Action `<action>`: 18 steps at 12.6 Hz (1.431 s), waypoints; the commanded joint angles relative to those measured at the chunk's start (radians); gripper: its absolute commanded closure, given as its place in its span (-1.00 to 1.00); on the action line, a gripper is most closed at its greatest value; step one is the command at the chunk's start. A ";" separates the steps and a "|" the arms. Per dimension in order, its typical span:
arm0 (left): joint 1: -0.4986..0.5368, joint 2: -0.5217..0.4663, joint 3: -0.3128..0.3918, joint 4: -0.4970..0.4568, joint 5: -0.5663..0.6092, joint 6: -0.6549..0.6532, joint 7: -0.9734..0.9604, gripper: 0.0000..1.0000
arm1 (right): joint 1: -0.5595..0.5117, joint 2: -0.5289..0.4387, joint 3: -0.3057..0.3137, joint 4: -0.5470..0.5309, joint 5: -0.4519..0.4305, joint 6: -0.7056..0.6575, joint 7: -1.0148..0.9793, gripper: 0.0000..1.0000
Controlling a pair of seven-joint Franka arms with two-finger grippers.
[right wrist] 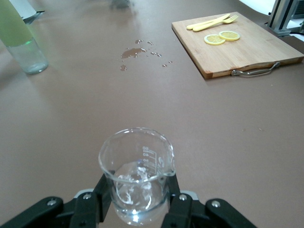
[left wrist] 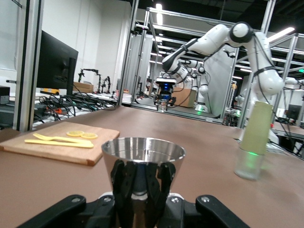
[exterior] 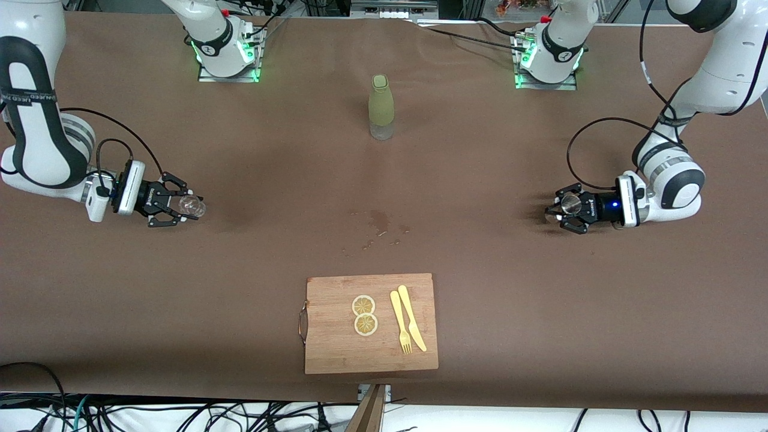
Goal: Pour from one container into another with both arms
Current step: 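Carry the beaker and jigger back apart to their original spots, then set down the beaker and jigger and open both grippers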
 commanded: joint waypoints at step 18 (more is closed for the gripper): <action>0.092 0.198 0.113 0.190 0.187 -0.173 0.208 0.83 | -0.088 0.260 0.008 0.150 0.138 0.000 -0.165 -1.00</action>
